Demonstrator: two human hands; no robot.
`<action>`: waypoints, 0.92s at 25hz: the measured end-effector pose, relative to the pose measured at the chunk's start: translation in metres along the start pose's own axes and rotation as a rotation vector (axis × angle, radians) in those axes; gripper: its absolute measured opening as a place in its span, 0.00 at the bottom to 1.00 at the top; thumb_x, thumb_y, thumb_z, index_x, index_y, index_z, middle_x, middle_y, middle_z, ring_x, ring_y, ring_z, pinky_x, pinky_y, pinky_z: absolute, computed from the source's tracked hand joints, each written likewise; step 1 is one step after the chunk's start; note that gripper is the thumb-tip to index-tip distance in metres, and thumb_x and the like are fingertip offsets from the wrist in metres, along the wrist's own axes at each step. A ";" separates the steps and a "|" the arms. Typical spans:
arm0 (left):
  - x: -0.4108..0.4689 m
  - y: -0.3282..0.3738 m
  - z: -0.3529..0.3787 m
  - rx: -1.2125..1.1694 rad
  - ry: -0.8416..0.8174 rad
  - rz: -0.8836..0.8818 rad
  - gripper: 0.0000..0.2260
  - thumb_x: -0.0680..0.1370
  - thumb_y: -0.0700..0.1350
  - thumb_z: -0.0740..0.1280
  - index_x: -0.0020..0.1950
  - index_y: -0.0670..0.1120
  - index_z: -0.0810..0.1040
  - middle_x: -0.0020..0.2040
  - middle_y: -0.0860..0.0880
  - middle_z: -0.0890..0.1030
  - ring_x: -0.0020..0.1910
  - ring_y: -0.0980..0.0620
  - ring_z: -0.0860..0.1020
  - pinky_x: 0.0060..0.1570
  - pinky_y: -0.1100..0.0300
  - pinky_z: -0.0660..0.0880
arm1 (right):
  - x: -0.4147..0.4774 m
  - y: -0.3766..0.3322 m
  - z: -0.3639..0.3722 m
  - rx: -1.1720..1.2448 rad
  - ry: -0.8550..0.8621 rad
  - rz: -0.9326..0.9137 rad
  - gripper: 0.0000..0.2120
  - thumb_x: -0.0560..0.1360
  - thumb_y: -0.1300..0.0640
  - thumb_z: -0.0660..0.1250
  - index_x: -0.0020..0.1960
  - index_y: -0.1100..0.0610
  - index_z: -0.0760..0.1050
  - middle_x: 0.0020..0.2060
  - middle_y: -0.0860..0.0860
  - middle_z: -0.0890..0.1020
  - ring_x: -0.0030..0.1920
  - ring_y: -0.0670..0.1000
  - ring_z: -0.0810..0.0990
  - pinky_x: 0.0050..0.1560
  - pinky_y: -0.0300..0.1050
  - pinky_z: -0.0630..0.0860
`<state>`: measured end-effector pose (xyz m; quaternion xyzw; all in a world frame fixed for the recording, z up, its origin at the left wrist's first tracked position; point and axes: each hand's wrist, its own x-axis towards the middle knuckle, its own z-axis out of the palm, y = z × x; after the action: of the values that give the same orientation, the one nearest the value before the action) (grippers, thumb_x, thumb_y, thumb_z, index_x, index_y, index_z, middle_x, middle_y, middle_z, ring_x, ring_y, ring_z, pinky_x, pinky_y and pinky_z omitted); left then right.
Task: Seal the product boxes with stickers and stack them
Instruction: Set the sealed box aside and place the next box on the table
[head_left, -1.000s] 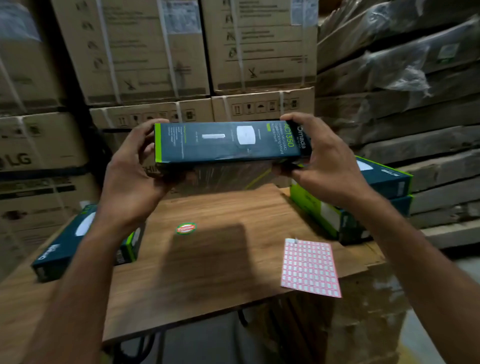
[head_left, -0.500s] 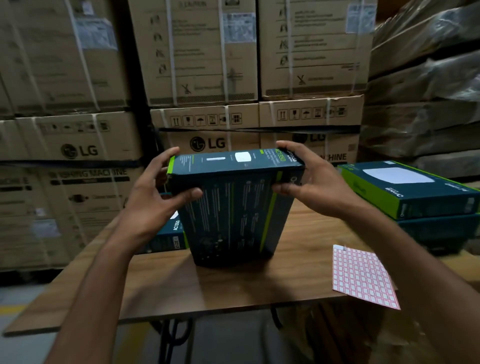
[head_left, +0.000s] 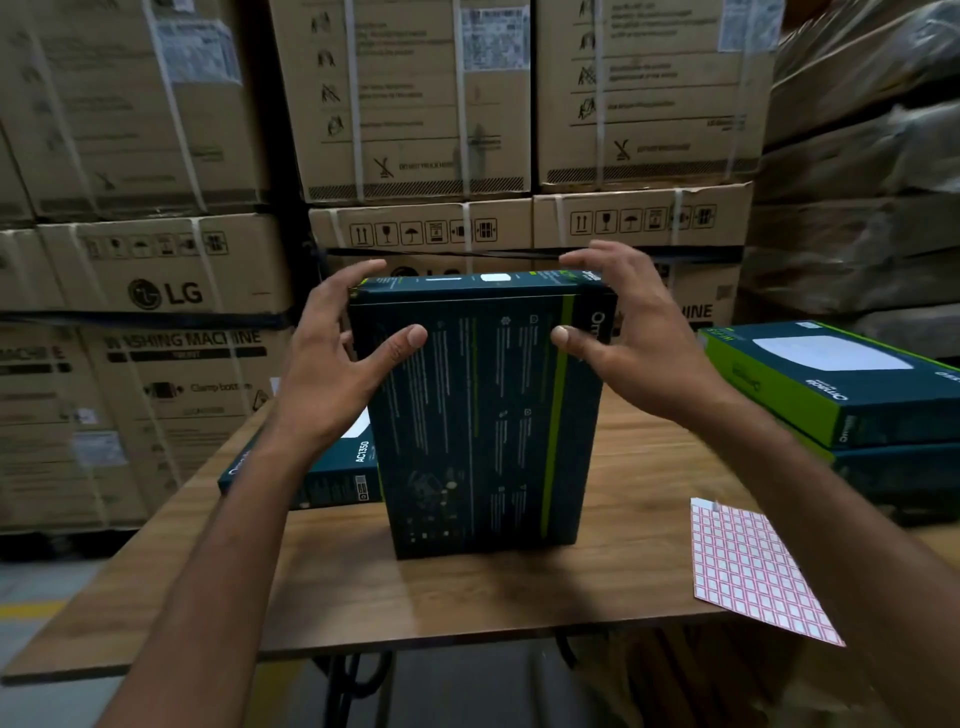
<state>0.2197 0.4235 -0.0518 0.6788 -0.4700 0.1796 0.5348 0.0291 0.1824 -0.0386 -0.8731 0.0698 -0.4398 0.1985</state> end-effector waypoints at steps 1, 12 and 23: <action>0.002 0.000 0.001 0.023 0.022 0.053 0.27 0.75 0.62 0.75 0.73 0.64 0.71 0.78 0.56 0.68 0.77 0.50 0.69 0.73 0.40 0.72 | 0.003 -0.003 0.001 -0.061 -0.002 -0.050 0.30 0.77 0.52 0.75 0.75 0.40 0.68 0.78 0.46 0.64 0.78 0.50 0.61 0.74 0.53 0.63; 0.024 -0.007 0.018 0.190 0.140 0.207 0.14 0.78 0.48 0.75 0.63 0.53 0.83 0.59 0.59 0.80 0.64 0.54 0.75 0.64 0.56 0.74 | 0.017 0.012 0.038 -0.063 0.102 -0.151 0.23 0.79 0.55 0.73 0.72 0.46 0.76 0.69 0.45 0.76 0.70 0.47 0.65 0.64 0.34 0.60; 0.010 0.001 0.008 0.024 0.084 0.107 0.17 0.76 0.57 0.73 0.64 0.56 0.80 0.77 0.55 0.70 0.77 0.55 0.68 0.72 0.50 0.72 | 0.010 0.012 0.030 0.243 0.045 0.143 0.34 0.69 0.47 0.82 0.70 0.39 0.69 0.70 0.42 0.71 0.70 0.45 0.71 0.70 0.49 0.72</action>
<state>0.2217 0.4119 -0.0462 0.6509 -0.4806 0.2418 0.5356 0.0598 0.1772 -0.0518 -0.8252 0.0826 -0.4494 0.3321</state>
